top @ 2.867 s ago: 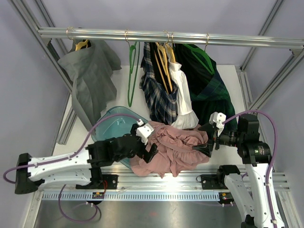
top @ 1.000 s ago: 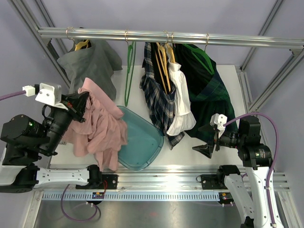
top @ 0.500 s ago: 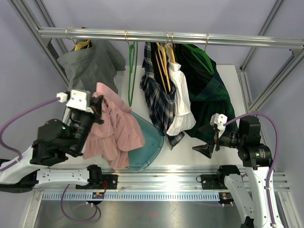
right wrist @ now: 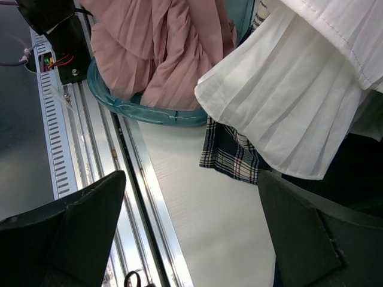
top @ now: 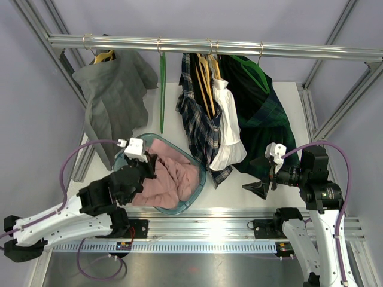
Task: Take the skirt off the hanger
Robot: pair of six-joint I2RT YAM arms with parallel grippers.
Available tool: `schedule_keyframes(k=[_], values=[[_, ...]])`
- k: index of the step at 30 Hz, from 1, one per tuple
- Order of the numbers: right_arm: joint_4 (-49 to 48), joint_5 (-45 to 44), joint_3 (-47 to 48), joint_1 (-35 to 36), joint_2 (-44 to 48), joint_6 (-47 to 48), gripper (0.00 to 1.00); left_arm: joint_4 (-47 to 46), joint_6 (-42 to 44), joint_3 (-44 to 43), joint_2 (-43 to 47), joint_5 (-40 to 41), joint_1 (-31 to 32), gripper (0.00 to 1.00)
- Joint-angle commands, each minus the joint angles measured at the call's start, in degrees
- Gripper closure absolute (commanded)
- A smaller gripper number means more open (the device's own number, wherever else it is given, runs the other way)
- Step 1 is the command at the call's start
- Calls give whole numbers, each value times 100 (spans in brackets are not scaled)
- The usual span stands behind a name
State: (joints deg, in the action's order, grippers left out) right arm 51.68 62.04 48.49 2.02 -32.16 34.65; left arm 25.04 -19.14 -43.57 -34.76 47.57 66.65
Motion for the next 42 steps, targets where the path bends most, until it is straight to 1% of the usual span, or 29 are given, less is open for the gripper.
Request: schedule_keyframes(k=[1, 3, 4, 5, 6, 8, 9, 12, 13, 15, 16, 19, 20, 21, 23, 24, 27, 30, 31, 34, 37, 39, 40, 41, 42], values=[[-229, -8, -15, -44, 17, -29, 0, -70, -1817, 568, 251, -520, -161, 100], [-229, 10, -24, -44, 8, -29, 0, 36, -2259, 962, 190, -784, -292, 98], [-220, 10, -24, -44, 8, -29, 0, 45, -2644, 1086, 111, -967, -337, 95], [-211, 1, -24, -44, 17, -29, 0, 28, -2813, 1227, 75, -1056, -389, 89], [-211, 10, -24, -35, 17, -29, 1, -25, -2954, 1454, 49, -1144, -477, 73], [-211, 1, -24, -44, 26, -29, 0, -95, -3245, 1641, 49, -1329, -557, 59], [-211, 1, -24, -44, 26, -29, 1, -113, -3298, 1685, 75, -1356, -618, 48], [-202, 1, -15, -44, 26, -29, 1, -8, -3246, 1668, 320, -1356, -653, 33], [-211, 1, -15, -44, 26, -29, 1, 45, -3019, 1476, 391, -1356, -662, 23], [-202, 10, -15, -35, 35, -29, 1, 412, -2781, 1116, 505, -1347, -654, 16], [-211, 10, -15, -44, 35, -29, 0, 571, -2493, 662, 506, -1312, -654, 9], [-202, 10, -15, -44, 43, -29, 1, 1318, -2025, -61, 339, -1294, -654, 3], [-194, 10, -15, -35, 43, -29, 1, 1668, -1928, -499, 278, -1303, -654, 2], [-193, 10, -15, -35, 43, -29, 0, 1828, -1771, -747, 147, -1312, -654, 1], [-202, 10, -6, -44, 61, -29, 0, 2118, -1603, -1134, 49, -1321, -654, 1], [-202, 10, -6, -44, 52, -29, 0, 2337, -1498, -1501, 5, -1321, -654, 1], [-202, 10, -6, -44, 61, -29, 1, 2611, -875, -2135, -31, -1198, -654, 1], [-193, 27, -15, -44, 52, -20, 0, 2612, -505, -2689, -22, -690, -662, 1], [-193, 27, -15, -44, 61, -20, 1, 2585, -303, -2813, -30, -314, -654, 1], [-193, 27, -15, -44, 43, -29, 0, 2401, 137, -3287, -206, 320, -662, 1], [-193, 36, -15, -35, 52, -29, 1, 2164, 593, -3753, -539, 612, -654, 1], [-193, 36, -15, -35, 52, -29, 1, 2049, 883, -4069, -872, 657, -688, 1], [-193, 36, -15, -44, 61, -29, 1, 1988, 990, -4072, -1005, 605, -741, 1], [-185, 45, -15, -44, 61, -29, 1, 1883, 1086, -4219, -1102, 517, -828, 1], [-185, 45, -6, -35, 61, -11, 1, 1847, 1166, -4317, -1216, 412, -1099, 1]])
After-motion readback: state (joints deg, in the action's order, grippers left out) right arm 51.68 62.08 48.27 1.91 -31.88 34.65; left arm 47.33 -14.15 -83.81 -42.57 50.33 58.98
